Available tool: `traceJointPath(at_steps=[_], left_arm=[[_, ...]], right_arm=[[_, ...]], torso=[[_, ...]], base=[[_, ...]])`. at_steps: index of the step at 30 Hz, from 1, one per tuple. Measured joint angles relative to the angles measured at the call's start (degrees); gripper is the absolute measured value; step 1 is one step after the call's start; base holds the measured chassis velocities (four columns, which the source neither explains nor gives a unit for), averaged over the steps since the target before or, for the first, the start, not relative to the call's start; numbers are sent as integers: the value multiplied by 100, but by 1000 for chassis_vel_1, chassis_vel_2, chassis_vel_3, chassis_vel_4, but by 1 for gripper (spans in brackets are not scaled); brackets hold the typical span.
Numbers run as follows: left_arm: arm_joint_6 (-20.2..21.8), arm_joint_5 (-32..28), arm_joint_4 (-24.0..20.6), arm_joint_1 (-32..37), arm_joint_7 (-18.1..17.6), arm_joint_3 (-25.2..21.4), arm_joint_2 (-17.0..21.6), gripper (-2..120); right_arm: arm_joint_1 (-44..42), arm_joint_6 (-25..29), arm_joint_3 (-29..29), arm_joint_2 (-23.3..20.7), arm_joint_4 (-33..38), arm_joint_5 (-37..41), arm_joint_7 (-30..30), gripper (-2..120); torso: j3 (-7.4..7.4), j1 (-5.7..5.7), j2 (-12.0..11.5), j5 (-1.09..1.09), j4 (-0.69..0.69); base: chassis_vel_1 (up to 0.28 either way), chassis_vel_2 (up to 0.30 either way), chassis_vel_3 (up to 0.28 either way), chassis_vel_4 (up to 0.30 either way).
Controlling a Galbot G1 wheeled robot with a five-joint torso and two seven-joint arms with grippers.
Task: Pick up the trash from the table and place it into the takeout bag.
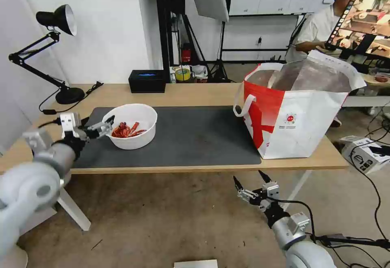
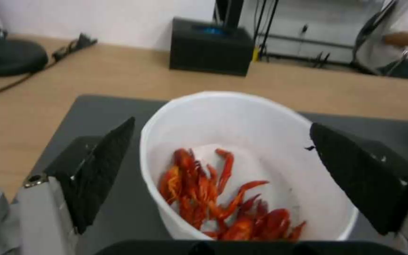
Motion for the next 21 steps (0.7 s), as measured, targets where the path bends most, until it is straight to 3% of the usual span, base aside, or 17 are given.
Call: traceJointPath(at_steps=[1,3,7,13,21], left_arm=[[0,0,0,0,0,0,0,100],[597,-500,402,-673,-194,497,79,100],[898,-692,627,-830,-231,589,121,100],[1512,-1093,1001,-1090,-580,680,161,100],[1654,-1697,1296,-1639,-947,946,-44,100]], right_arm=[[0,0,0,0,0,0,0,100],[0,-1,0,0,0,1,0,100],[0,-2,0,0,0,1,0,100],[0,-3,0,0,1,1,0,100],[0,-4,0,0,1,1,0,100]], torso=[[0,0,0,0,0],[0,1,0,-1,-1],[0,1,0,-1,-2],[0,0,0,0,1],[-1,0,0,-1,-1]], base=[[0,0,0,0],[0,0,0,0],[0,0,0,0],[0,0,0,0],[0,0,0,0]])
